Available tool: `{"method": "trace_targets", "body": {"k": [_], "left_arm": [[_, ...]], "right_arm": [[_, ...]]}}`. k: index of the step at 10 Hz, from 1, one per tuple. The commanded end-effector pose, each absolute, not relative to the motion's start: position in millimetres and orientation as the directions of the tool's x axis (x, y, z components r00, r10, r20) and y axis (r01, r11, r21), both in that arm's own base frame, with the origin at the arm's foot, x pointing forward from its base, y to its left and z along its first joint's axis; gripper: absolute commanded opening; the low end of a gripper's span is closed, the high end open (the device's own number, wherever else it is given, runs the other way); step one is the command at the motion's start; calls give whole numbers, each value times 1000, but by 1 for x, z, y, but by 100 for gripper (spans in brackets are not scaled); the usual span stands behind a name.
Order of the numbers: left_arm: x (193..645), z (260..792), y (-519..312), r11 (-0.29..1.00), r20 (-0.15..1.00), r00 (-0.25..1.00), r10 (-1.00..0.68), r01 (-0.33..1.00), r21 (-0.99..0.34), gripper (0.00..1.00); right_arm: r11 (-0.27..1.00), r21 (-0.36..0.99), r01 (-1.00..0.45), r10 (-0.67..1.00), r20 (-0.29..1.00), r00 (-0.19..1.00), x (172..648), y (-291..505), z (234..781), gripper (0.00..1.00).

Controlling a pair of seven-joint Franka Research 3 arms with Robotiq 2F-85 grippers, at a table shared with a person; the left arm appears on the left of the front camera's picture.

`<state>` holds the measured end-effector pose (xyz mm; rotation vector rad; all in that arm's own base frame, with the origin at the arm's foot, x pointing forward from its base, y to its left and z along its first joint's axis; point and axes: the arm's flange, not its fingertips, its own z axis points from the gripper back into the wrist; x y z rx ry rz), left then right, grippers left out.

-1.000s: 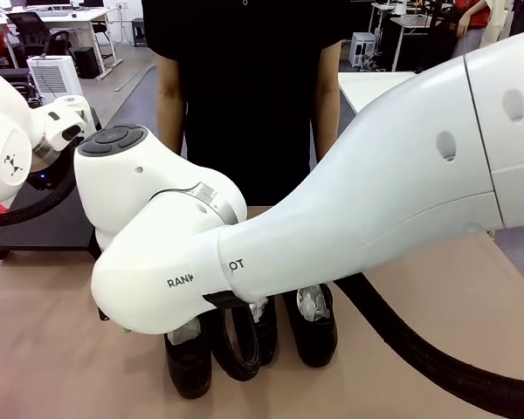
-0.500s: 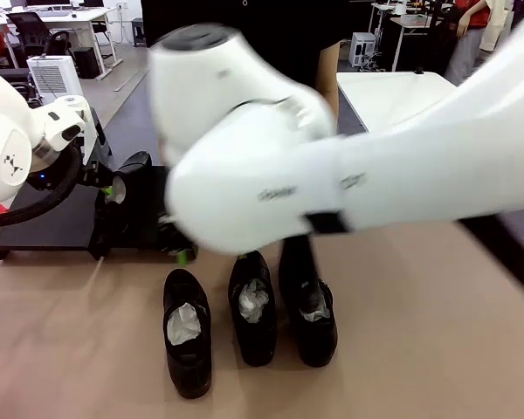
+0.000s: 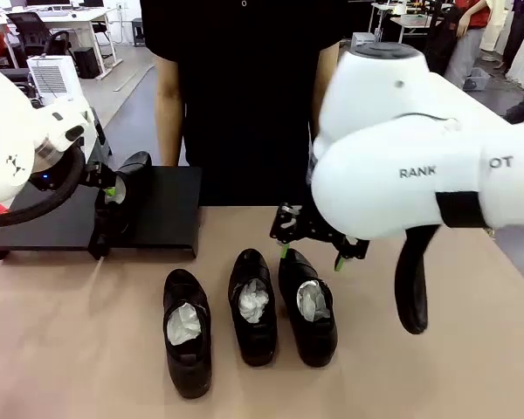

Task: Organize the shoes by placing them on the stand.
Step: Place the Shoe from the middle of the table onto the Shoes Stand.

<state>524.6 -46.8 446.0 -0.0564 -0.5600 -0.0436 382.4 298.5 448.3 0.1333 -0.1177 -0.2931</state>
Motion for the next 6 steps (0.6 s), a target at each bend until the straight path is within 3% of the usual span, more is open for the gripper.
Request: {"method": "trace_targets", "body": {"k": [1, 2, 4, 5, 6], "left_arm": [[506, 464, -66, 999, 572, 819, -31, 44, -8, 100], [501, 474, -74, 998, 602, 797, -50, 59, 5, 100], [485, 491, -98, 998, 597, 803, 10, 27, -54, 100], [473, 488, -114, 987, 413, 904, 108, -49, -151, 100], [464, 480, -123, 982, 271, 953, 138, -96, -162, 100]], "right_arm": [[907, 234, 351, -384, 114, 916, 369, 297, 449, 100], [949, 148, 280, -295, 96, 951, 382, 299, 448, 100], [949, 148, 280, -295, 96, 951, 382, 299, 448, 100], [949, 148, 280, -295, 96, 951, 382, 299, 448, 100], [949, 148, 280, -295, 96, 951, 382, 299, 448, 100]]}}
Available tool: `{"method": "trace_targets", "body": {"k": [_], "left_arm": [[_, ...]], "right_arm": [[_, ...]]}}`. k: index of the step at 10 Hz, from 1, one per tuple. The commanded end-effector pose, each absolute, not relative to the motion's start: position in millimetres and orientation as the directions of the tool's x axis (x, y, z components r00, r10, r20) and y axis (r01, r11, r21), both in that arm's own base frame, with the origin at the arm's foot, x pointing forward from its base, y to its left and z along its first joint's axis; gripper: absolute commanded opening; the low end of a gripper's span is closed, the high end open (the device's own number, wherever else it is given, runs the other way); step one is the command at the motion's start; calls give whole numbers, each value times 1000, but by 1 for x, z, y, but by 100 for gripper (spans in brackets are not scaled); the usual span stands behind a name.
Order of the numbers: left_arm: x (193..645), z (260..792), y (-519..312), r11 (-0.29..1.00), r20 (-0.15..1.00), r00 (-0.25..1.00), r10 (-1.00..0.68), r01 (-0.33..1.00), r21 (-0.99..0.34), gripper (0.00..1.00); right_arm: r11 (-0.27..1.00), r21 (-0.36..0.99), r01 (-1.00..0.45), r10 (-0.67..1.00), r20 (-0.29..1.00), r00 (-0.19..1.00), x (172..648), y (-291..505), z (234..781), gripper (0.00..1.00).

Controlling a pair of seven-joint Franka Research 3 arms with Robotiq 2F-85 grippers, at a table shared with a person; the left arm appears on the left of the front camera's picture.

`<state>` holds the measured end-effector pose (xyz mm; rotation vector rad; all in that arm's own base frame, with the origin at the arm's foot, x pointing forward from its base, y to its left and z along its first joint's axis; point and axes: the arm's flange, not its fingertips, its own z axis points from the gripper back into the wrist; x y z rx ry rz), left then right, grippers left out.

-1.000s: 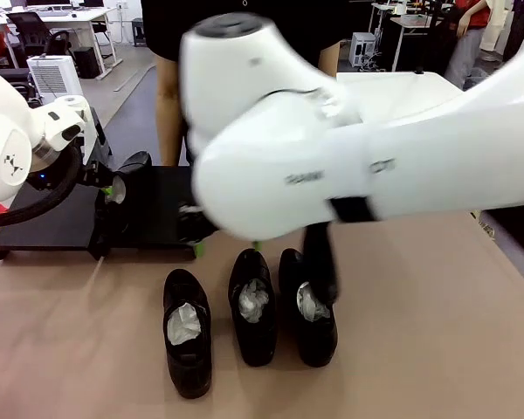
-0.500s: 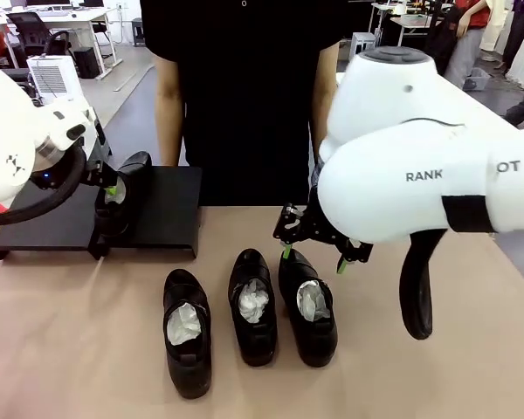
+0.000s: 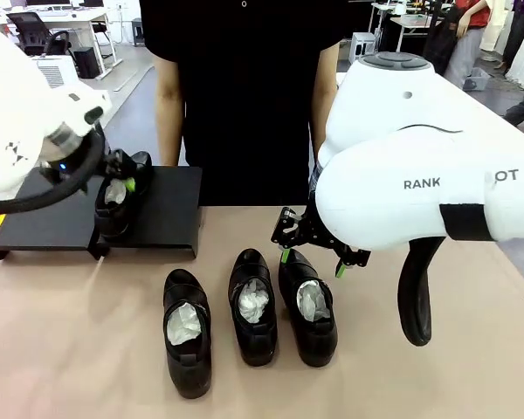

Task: Organize the shoes by placing them on the stand.
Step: Place the Shoe from the middle of the table onto the Shoes Stand.

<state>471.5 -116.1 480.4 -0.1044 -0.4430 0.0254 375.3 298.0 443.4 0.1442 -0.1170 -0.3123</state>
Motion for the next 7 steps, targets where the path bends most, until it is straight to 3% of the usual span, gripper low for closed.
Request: {"method": "trace_targets", "body": {"k": [1, 2, 3, 4, 6, 7], "left_arm": [[459, 470, -128, 967, 136, 979, 153, -120, -225, 100], [456, 470, -120, 969, 79, 988, 132, -112, -218, 100], [457, 466, -131, 987, 275, 958, 80, -38, -154, 100], [457, 466, -131, 987, 275, 958, 80, -38, -154, 100], [431, 444, -159, 987, 48, 997, 65, -57, -153, 100], [414, 437, -184, 993, 46, 992, 114, -112, -41, 100]], "right_arm": [[949, 148, 280, -295, 96, 951, 382, 299, 448, 100], [949, 148, 280, -295, 96, 951, 382, 299, 448, 100], [949, 148, 280, -295, 96, 951, 382, 299, 448, 100], [949, 148, 280, -295, 96, 951, 382, 299, 448, 100], [949, 148, 280, -295, 96, 951, 382, 299, 448, 100], [949, 148, 280, -295, 96, 951, 382, 299, 448, 100]]}}
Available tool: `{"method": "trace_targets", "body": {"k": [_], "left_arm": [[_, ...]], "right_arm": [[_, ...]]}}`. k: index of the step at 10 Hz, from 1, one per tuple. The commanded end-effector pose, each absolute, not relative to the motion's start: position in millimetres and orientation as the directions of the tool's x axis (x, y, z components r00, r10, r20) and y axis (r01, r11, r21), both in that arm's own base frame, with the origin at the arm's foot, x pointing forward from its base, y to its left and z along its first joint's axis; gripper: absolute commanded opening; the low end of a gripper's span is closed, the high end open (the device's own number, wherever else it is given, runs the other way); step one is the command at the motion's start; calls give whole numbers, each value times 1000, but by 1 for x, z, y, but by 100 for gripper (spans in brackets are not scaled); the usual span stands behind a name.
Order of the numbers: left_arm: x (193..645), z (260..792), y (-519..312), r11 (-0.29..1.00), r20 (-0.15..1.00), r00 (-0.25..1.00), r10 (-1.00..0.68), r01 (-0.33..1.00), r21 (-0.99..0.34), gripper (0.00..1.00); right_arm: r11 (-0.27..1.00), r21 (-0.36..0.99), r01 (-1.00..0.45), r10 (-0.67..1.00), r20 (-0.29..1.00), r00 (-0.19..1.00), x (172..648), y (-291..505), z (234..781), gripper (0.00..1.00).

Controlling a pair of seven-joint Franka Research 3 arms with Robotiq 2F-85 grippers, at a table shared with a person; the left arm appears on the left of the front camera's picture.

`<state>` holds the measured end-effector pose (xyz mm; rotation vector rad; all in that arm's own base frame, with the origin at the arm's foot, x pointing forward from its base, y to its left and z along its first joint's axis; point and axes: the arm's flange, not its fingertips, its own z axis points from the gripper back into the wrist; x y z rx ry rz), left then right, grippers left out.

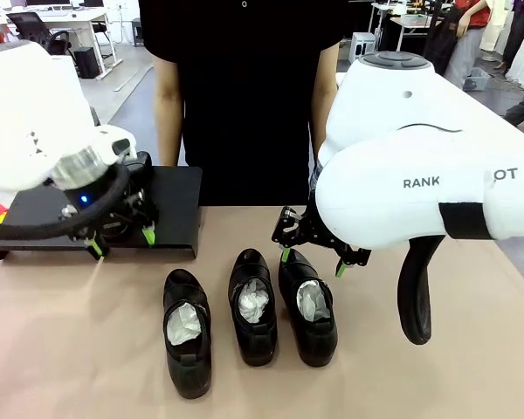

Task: Organize the shoes by placing them on the stand.
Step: Place the Shoe from the middle of the table onto the Shoes Stand.

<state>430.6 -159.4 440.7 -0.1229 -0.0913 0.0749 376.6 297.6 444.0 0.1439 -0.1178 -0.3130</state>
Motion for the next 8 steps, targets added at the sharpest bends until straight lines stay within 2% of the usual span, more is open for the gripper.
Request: {"method": "trace_targets", "body": {"k": [1, 5, 8], "left_arm": [[399, 432, -206, 996, 37, 996, 85, -84, -31, 100], [366, 423, -217, 991, -2, 992, 125, -125, -47, 100], [337, 433, -215, 988, -29, 998, 64, -67, -138, 100]], "right_arm": [[949, 148, 280, -295, 96, 951, 382, 299, 448, 100], [949, 148, 280, -295, 96, 951, 382, 299, 448, 100], [949, 148, 280, -295, 96, 951, 382, 299, 448, 100]]}}
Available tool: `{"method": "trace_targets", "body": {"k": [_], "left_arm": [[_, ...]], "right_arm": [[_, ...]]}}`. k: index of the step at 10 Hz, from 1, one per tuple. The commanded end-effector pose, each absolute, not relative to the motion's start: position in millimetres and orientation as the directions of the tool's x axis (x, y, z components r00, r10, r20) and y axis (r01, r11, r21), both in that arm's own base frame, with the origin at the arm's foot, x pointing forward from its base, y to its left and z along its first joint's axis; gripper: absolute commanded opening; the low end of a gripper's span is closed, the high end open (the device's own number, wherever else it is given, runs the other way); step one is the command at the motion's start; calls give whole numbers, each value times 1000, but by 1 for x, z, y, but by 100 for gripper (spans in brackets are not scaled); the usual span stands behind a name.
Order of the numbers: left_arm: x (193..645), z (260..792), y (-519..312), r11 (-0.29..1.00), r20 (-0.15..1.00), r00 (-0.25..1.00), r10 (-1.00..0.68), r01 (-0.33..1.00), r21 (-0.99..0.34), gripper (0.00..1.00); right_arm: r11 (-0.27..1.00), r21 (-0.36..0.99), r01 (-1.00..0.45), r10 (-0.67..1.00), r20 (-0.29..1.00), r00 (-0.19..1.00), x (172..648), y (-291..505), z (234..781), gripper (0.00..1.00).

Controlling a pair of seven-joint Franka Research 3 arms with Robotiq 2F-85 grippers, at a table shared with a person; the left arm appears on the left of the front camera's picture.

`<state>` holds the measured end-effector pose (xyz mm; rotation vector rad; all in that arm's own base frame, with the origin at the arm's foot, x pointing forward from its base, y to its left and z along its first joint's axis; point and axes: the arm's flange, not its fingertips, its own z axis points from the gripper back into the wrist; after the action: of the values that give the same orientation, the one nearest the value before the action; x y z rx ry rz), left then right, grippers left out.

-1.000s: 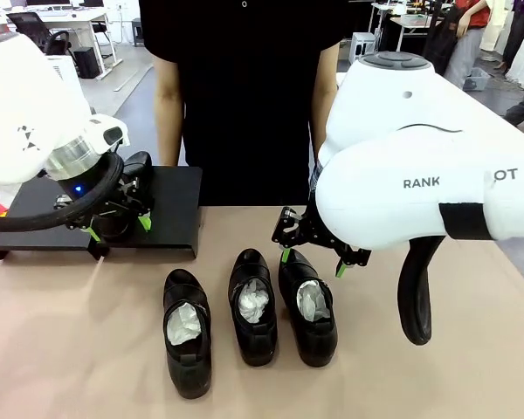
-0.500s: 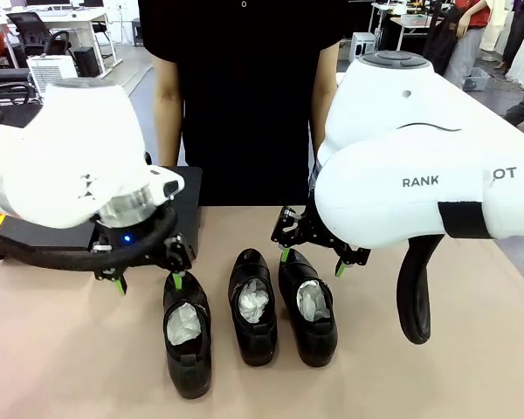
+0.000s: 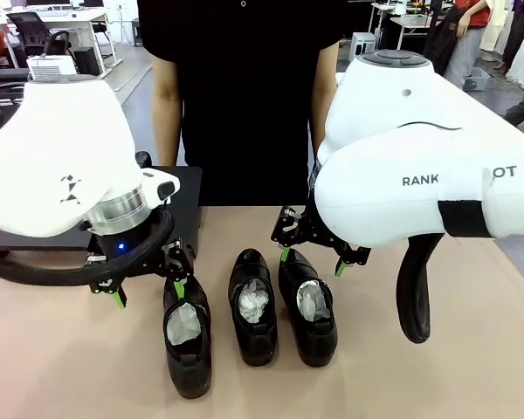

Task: Organize the shoes by placing them on the stand.
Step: Place the Shoe from the middle of the table onto the Shoes Stand.

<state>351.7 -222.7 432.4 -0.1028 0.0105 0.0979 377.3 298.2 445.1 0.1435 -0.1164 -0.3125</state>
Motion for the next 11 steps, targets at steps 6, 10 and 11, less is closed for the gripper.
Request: {"method": "trace_targets", "body": {"k": [6, 10, 11], "left_arm": [[321, 384, -201, 993, -17, 997, 71, -72, -97, 100], [332, 364, -193, 990, 32, 998, 62, -58, -127, 100], [334, 360, -192, 994, -8, 998, 66, -67, -91, 100]], "right_arm": [[949, 148, 280, -295, 96, 951, 382, 299, 448, 100], [949, 148, 280, -295, 96, 951, 382, 299, 448, 100], [949, 148, 280, -295, 96, 951, 382, 299, 448, 100]]}}
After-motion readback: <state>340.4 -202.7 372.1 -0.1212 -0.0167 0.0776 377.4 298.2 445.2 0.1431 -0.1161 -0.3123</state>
